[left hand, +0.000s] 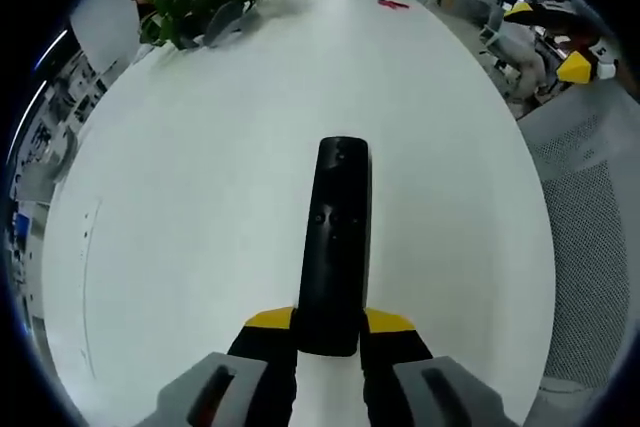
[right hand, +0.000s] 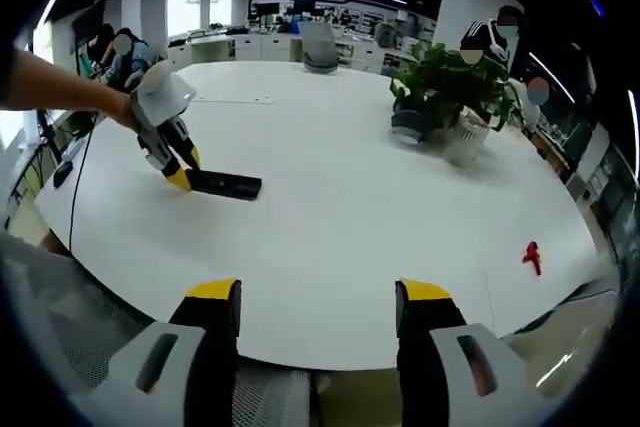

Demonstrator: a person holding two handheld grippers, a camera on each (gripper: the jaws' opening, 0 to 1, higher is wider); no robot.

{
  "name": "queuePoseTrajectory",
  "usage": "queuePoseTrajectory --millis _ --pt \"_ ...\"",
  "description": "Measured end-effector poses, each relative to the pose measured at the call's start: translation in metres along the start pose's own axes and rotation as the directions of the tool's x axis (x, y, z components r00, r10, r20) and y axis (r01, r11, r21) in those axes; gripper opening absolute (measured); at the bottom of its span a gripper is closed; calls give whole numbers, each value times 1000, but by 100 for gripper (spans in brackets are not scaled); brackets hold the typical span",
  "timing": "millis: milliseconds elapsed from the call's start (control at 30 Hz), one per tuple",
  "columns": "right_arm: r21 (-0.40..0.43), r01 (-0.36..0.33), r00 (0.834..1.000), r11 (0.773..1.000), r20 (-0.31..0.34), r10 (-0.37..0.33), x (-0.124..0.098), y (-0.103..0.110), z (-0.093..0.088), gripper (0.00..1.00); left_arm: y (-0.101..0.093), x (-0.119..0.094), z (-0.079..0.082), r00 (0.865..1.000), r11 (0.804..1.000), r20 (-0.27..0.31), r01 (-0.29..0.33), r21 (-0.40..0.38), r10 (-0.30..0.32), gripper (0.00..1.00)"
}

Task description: Press the specified remote control buttons in sequence, fully releasing each button before pressing the next.

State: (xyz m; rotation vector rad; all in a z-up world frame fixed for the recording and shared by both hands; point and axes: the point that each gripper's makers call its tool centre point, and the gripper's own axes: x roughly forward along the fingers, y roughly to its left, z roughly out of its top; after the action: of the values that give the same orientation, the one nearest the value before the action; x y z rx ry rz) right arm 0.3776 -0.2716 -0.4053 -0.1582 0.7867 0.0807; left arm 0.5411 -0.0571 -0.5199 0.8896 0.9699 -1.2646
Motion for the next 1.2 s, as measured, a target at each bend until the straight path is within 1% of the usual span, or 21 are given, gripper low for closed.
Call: queuePoseTrajectory --millis 367,600,867,1200 --pt "4 1 1000 1000 5 -1 -2 0 1 64 -27 -2 -4 1000 1000 6 3 6 -3 23" --pt "9 6 1000 1000 14 -7 -2 -1 2 63 -44 -3 -8 1000 1000 26 2 -3 -2 23" --pt "12 -3 1000 1000 23 3 -4 1 3 62 -69 -3 -10 1000 1000 12 6 18 -6 23" --pt "20 -23 999 1000 29 23 -4 4 4 62 -97 -5 -13 1000 1000 24 3 14 -3 23"
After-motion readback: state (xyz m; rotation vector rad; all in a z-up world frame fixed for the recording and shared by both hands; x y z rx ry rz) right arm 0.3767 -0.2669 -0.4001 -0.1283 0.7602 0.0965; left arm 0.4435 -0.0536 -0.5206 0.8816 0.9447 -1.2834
